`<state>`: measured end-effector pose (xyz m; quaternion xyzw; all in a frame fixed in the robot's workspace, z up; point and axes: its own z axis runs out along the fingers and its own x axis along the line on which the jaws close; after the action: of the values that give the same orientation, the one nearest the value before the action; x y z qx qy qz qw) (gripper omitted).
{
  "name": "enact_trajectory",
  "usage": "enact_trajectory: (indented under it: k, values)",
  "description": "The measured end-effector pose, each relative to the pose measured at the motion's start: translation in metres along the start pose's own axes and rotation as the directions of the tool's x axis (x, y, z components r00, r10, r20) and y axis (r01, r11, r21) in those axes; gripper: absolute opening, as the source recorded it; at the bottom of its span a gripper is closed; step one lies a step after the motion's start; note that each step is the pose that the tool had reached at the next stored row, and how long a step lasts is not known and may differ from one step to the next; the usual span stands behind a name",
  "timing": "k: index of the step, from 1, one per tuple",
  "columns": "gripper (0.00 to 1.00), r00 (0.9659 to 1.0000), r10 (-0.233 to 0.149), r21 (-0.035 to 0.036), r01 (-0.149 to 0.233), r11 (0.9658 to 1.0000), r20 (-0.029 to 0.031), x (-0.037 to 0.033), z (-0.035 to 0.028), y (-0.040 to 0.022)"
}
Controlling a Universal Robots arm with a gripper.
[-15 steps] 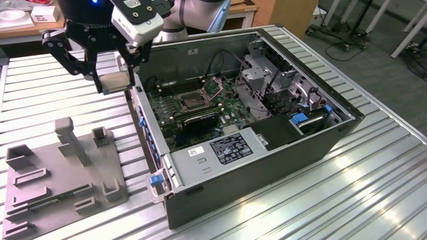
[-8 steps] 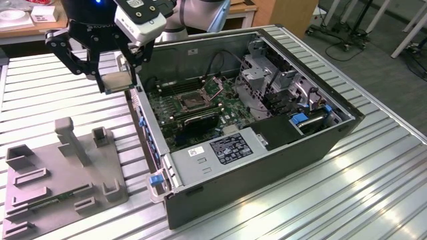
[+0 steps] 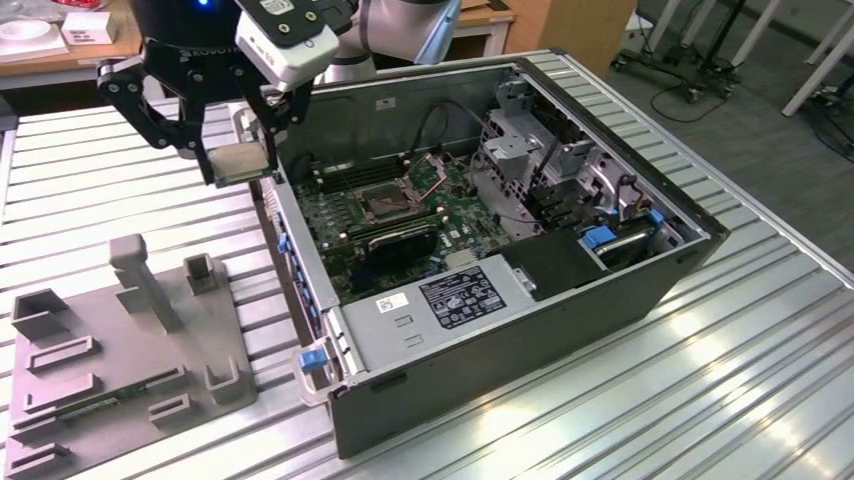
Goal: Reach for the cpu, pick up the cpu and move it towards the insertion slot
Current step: 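Pick up the cpu and move it towards the insertion slot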
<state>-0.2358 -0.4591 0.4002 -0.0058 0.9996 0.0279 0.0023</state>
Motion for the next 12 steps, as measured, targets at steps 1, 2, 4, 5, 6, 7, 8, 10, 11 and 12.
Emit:
enact_trajectory:
  k: [1,2,4,5,6,7,8,10,11,12]
  values:
    - [0.55,1.0,0.0,0.0,0.0,1.0,0.0,-0.0004,0.0,0.0]
    - [0.55,1.0,0.0,-0.0001,0.0,1.0,0.0001,-0.0009,0.0001,0.0]
    - [0.55,1.0,0.0,0.0,0.0,1.0,0.0001,-0.0017,0.0,0.0]
    - [0.55,1.0,0.0,0.0,0.0,1.0,0.0001,-0.0021,0.0,0.0]
    - [0.55,1.0,0.0,0.0,0.0,1.0,0.0001,-0.0025,0.0001,0.0]
    - [0.55,1.0,0.0,-0.0001,0.0,1.0,0.0002,-0.0029,0.0001,0.0]
    - [0.55,1.0,0.0,-0.0001,0.0,1.0,0.0002,-0.0034,0.0001,0.0]
    - [0.55,1.0,0.0,-0.0001,0.0,1.0,0.0002,-0.0043,0.0001,0.0]
    - [0.55,1.0,0.0,-0.0001,0.0,1.0,0.0002,-0.0047,0.0001,-0.0001]
    - [0.55,1.0,0.0,0.0001,0.0,1.0,0.0001,-0.0051,0.0001,-0.0001]
